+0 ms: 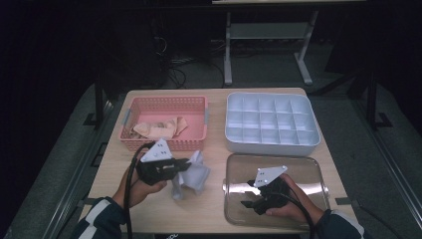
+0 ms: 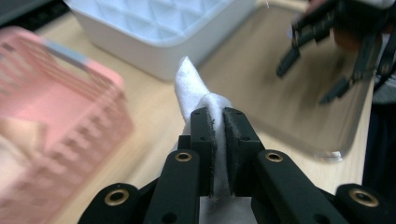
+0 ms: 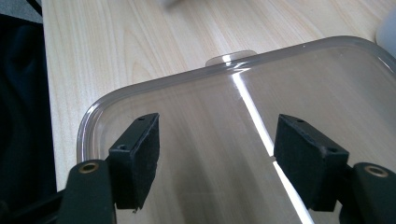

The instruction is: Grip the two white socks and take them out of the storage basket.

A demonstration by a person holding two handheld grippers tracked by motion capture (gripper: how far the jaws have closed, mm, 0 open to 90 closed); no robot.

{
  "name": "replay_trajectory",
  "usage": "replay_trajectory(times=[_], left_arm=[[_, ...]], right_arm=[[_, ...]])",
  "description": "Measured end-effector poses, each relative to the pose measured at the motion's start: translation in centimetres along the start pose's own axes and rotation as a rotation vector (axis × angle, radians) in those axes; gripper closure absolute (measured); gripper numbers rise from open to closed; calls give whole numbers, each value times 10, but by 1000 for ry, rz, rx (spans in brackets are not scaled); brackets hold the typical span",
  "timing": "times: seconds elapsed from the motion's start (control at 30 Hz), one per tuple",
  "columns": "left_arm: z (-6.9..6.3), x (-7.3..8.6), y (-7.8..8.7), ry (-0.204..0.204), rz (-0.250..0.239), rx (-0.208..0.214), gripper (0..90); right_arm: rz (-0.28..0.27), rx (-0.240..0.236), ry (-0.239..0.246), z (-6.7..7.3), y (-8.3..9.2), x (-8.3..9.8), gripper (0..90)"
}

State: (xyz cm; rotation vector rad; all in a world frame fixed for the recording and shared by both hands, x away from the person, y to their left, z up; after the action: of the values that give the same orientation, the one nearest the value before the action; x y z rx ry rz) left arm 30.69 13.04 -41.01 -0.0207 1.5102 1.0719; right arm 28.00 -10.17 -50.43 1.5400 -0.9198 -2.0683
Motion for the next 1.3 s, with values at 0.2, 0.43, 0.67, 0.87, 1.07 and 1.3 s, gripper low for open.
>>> replay_trajectory(times=[0.2,0.43,0.67,0.87,1.07,1.3], left_arm=[[-15,27,-20,30,38,47,765],[-7,41,-25,73,52,-9,453],[-4,64,-10,70,114,-25,271],[-9,99,-10,73,204,-36,292],[-8,116,-19,37,258,-36,425],[16,124,-23,102,252,-98,447]], right_arm=[[-16,6,-2,1,0,-6,314],[-56,24,1,-2,-2,-24,341],[-84,1,57,4,-18,-53,413],[-51,-62,117,21,-45,-70,433],[29,-86,165,20,-77,-69,506],[46,-95,157,15,-85,-63,730]])
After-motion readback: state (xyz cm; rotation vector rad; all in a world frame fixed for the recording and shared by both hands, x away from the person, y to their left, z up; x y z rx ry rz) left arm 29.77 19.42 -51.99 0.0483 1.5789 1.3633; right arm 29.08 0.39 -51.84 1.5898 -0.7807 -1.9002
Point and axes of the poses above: each handheld gripper's, and its own axes: y roughly backward along the jaws, x roughly out of its underside, z roughly to its left, the point moved 8 cm from there along -y, roughly forward along the jaws, and after that the axes turned 12 degrees about -x, right-handed, at the moved point
